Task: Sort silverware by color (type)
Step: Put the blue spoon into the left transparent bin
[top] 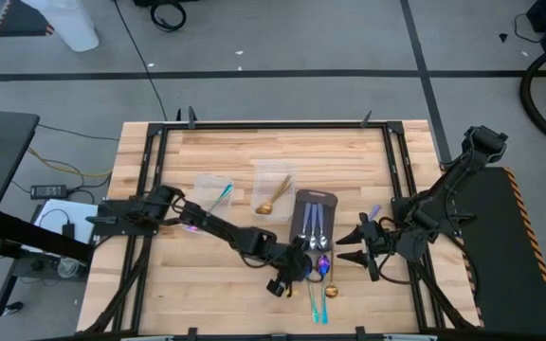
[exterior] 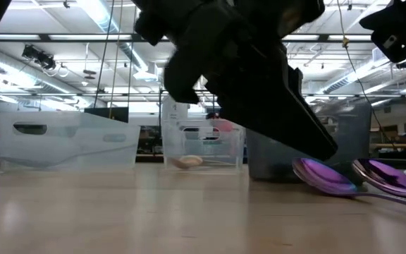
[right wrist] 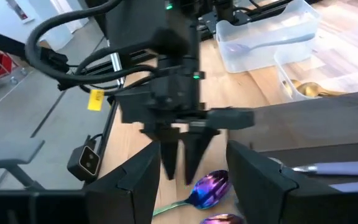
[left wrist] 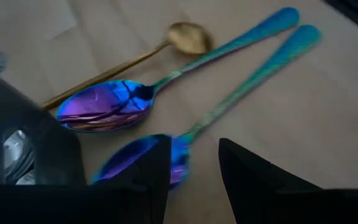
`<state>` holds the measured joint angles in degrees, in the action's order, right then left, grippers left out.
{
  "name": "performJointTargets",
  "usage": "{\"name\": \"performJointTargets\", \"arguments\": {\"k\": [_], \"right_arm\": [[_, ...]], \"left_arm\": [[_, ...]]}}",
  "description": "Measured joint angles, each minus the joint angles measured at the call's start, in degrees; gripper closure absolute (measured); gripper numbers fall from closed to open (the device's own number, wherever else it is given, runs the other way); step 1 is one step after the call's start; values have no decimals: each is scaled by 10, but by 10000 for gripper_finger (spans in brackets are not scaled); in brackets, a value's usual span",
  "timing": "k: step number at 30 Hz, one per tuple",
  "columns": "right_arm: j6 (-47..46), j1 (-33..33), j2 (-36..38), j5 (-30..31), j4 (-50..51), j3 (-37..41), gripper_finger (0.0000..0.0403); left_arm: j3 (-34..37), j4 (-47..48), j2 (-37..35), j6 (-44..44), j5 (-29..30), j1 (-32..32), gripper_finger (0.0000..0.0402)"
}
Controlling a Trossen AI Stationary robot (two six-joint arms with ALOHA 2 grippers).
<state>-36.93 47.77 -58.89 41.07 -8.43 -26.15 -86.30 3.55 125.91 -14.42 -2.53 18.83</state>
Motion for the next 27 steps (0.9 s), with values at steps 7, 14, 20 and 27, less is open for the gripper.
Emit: {"name": "performJointTargets", "arguments": {"k": [7, 14, 20, 27], "right_arm": [[6, -12, 0, -4, 8, 0, 212], [7, -37, 0, -4, 18, 0, 213], [-8, -53, 0, -6, 35, 0, 214], [-31, -54, 37, -6, 135, -10, 214]], "left_arm": [[0, 6, -1, 4, 75, 29, 260], [-6, 18, -2, 24, 79, 32, 260], [-86, 130, 4, 29, 79, 31, 260], [-128, 167, 11, 12, 79, 26, 260]]}}
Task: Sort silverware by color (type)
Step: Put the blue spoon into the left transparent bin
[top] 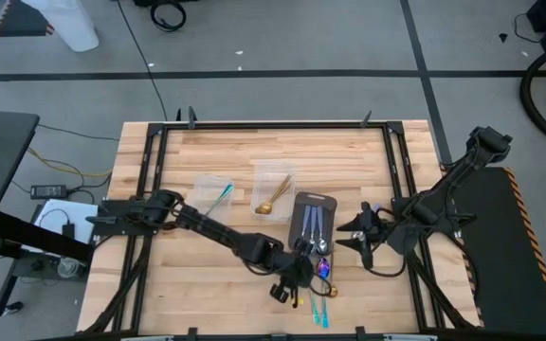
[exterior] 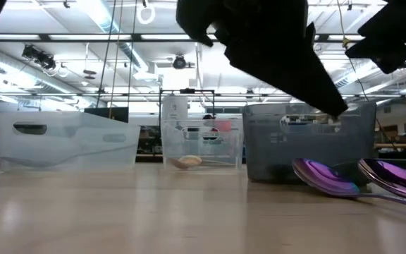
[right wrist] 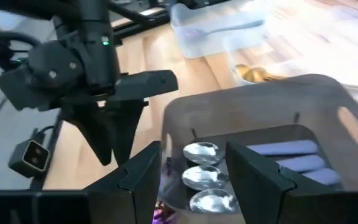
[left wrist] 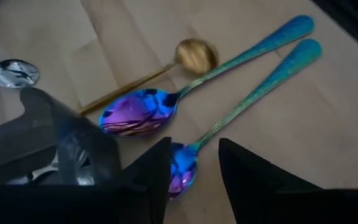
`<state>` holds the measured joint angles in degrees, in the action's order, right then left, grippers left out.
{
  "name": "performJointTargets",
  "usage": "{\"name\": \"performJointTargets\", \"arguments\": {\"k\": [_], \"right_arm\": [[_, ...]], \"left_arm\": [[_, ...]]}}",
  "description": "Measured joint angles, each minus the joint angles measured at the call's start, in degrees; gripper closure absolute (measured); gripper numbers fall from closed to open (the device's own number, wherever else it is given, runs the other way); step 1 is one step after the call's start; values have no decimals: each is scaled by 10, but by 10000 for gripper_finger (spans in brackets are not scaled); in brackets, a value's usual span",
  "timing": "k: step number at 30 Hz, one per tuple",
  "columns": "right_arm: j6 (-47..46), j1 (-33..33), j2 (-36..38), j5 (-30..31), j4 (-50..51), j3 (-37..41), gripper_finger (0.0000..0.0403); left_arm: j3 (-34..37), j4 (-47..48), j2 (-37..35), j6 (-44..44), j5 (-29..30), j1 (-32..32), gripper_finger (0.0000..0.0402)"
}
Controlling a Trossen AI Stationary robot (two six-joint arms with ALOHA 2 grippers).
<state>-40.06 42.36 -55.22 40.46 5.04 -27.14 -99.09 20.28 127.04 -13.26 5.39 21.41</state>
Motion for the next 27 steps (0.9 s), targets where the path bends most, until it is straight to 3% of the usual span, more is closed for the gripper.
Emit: {"name": "performJointTargets", "arguments": {"k": [7, 15, 18, 27], "right_arm": [[-20, -7, 19, 21, 72, -10, 214], [-19, -17, 19, 24, 88, -11, 214], [-22, -16, 19, 24, 88, -11, 214], [-24, -16, -3, 21, 84, -11, 214]], "left_arm": [[0, -9, 1, -15, -3, -7, 260], [1, -106, 15, -84, 0, 2, 260], [0, -140, 23, -75, -5, 1, 260], [2, -82, 24, -7, -52, 0, 260]]}}
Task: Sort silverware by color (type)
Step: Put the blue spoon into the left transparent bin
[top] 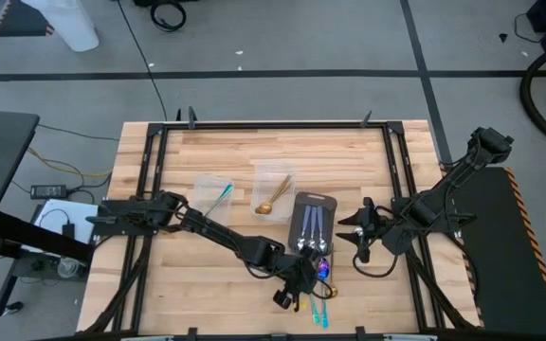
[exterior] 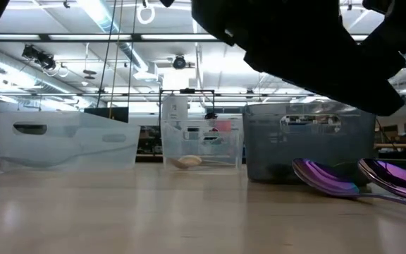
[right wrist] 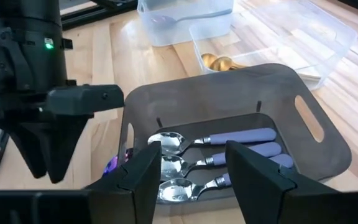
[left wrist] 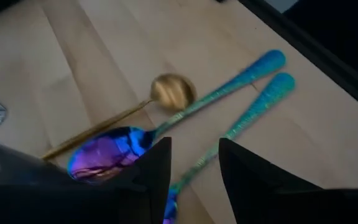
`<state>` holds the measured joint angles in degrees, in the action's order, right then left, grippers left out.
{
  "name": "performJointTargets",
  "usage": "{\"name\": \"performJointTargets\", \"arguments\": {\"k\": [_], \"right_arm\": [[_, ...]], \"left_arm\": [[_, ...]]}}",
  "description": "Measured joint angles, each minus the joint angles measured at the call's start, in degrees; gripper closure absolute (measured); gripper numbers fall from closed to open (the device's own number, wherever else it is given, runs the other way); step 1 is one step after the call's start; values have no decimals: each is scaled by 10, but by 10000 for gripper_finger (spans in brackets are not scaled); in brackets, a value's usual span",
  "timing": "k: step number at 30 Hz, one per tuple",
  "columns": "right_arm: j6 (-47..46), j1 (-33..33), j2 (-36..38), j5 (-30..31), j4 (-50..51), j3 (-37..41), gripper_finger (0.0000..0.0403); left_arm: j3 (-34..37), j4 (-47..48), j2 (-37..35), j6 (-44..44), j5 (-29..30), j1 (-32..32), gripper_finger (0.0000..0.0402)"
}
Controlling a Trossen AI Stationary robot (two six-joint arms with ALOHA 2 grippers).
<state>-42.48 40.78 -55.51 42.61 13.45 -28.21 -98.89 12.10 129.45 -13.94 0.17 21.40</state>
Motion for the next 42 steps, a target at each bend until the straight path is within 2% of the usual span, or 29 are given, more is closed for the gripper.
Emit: {"name": "performJointTargets", "arguments": {"k": [4, 7, 14, 26, 34, 36, 40, 42], "right_arm": [[0, 0, -8, 0, -3, 0, 214], [1, -1, -8, 0, -8, 0, 214], [10, -3, -8, 12, -16, 0, 214], [11, -6, -8, 12, -19, 0, 214], [11, -5, -8, 12, -24, 0, 214], [11, -5, -8, 12, -23, 0, 214], [11, -5, -8, 9, -22, 0, 214], [11, -5, -8, 8, -22, 0, 214]], "left_arm": [[0, 33, 7, 13, -1, 4, 260], [1, 55, 18, 11, 30, 4, 260], [-2, 55, 22, -3, 56, 5, 260], [-60, 120, 23, -45, 88, 21, 260], [-137, 159, 77, -51, 88, 18, 260], [-150, 163, 93, -61, 97, 19, 260], [-156, 154, 102, -112, 155, 24, 260], [-152, 155, 102, -145, 160, 28, 260]]}}
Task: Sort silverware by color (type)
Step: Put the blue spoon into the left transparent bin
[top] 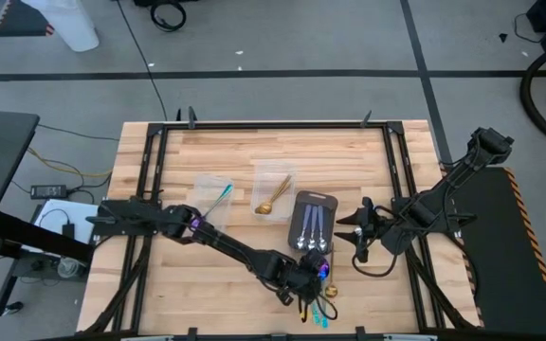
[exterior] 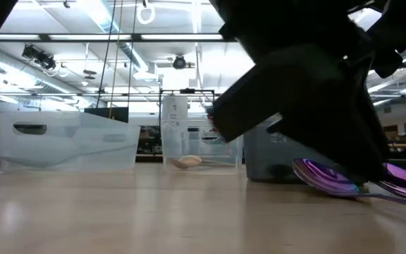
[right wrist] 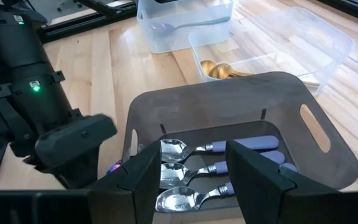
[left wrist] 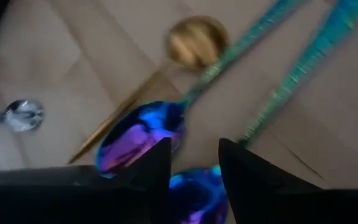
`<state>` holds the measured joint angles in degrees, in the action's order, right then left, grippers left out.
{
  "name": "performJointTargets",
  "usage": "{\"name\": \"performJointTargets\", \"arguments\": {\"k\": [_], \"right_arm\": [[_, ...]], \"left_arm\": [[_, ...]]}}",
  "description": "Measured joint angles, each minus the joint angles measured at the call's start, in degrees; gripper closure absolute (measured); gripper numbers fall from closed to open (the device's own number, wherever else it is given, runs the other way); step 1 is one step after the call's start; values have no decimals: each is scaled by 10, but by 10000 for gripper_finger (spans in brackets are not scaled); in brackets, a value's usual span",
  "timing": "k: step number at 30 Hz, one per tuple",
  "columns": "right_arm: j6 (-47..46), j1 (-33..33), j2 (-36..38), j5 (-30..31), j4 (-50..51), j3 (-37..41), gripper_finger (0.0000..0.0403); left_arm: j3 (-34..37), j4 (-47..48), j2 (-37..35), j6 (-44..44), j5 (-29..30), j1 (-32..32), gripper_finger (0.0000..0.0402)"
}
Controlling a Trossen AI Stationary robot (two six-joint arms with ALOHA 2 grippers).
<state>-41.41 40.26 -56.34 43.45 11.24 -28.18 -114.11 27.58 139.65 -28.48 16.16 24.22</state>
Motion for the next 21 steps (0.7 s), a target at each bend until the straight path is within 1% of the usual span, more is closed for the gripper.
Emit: {"name": "performJointTargets", "arguments": {"k": [2, 6, 11, 12, 15, 19, 21], "right_arm": [[0, 1, 0, 0, 0, 0, 214], [0, 2, 0, -1, 0, 0, 214], [0, 2, 0, -1, 0, 0, 214], [0, 2, 0, -1, 0, 0, 214], [0, 2, 0, -1, 0, 0, 214], [0, 2, 0, -1, 0, 0, 214], [0, 2, 0, -1, 0, 0, 214]], "left_arm": [[1, 12, 0, -23, -3, 2, 260], [0, 12, 0, -23, -26, 2, 260], [-4, 16, 0, -4, -134, -15, 260], [-4, 15, 0, -2, -145, -18, 260], [-4, 10, 0, -6, -152, -24, 260], [-4, 12, 0, -24, -222, -30, 260], [-4, 18, 0, -41, -229, -30, 260]]}}
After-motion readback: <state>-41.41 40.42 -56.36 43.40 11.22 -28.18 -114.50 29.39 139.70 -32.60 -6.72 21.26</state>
